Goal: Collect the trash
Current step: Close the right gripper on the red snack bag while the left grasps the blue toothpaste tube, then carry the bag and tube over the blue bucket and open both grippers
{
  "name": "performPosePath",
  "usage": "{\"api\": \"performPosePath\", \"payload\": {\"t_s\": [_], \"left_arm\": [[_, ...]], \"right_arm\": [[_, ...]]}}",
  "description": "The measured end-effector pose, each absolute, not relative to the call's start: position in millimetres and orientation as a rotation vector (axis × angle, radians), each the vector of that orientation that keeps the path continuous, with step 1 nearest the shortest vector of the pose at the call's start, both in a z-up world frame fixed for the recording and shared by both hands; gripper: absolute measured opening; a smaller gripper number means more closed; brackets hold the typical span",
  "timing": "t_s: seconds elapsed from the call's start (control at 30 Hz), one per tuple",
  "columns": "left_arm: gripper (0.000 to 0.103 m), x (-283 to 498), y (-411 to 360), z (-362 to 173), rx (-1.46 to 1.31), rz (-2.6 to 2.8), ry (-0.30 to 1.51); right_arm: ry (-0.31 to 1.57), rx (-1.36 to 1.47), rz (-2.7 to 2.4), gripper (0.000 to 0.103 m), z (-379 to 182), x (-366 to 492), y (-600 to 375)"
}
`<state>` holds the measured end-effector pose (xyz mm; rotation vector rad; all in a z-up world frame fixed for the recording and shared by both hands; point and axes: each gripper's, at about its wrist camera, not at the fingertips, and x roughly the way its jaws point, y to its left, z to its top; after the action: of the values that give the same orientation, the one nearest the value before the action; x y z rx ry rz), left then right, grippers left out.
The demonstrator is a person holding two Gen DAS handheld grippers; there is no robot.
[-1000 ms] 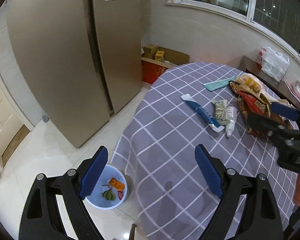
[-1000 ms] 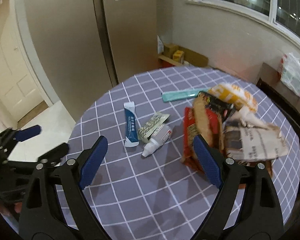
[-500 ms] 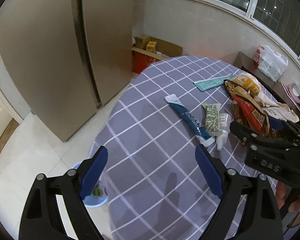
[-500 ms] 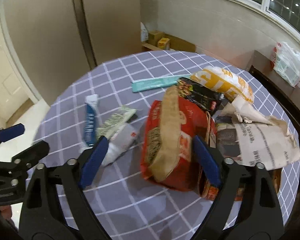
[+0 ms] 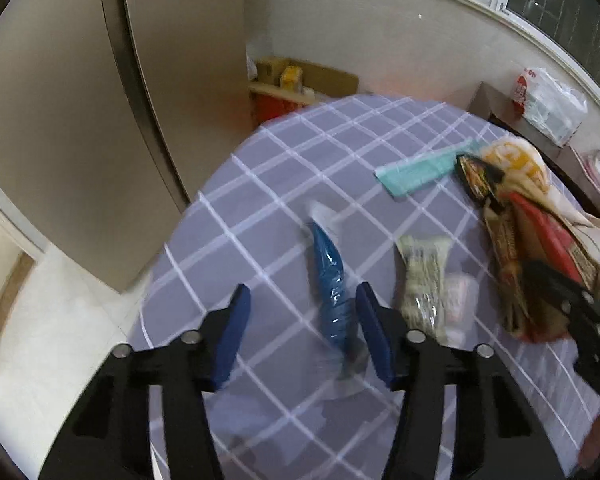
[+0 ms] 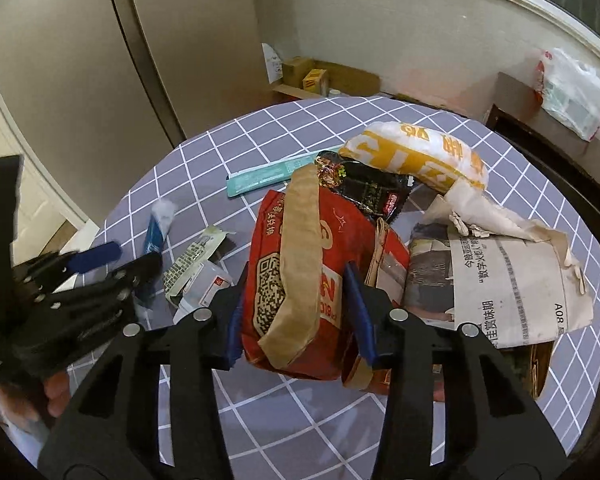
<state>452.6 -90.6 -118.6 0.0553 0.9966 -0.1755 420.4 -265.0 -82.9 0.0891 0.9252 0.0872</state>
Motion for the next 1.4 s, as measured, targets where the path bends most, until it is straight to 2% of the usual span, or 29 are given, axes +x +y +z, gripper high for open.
{"api": "performPosePath", "payload": {"t_s": [0.03, 0.1, 0.4, 0.53, 1.07, 1.4], "left_arm": [[0.031, 454.1, -91.5, -119.4, 0.071, -0.161, 0.995], [0.011, 454.1, -90.5, -119.4, 0.087, -0.16, 0.995], [0.009, 440.8, -72.0, -114.9, 0.053, -0.189, 1.003], [0.009, 433.1, -61.5, -111.2, 0.042, -0.174, 0.998], [0.009, 393.3, 4.9, -83.2, 0.0, -0.109, 0.931], [0.009, 375.1, 77.0, -82.5, -0.064, 0.01, 0.932]], "right_arm": [[0.926, 0.087, 0.088, 0.043, -82.9, 420.3, -264.8], [0.927, 0.083, 0.087, 0.043, -82.6, 420.3, -266.0], [0.925, 0.097, 0.076, 0.038, -77.4, 415.4, -261.2], [0.911, 0.101, 0.069, 0.032, -71.3, 408.6, -256.6], [0.845, 0.089, 0.127, 0.03, -38.6, 379.7, -204.5], [0.861, 0.067, 0.244, 0.03, -43.8, 375.5, -138.5]]}}
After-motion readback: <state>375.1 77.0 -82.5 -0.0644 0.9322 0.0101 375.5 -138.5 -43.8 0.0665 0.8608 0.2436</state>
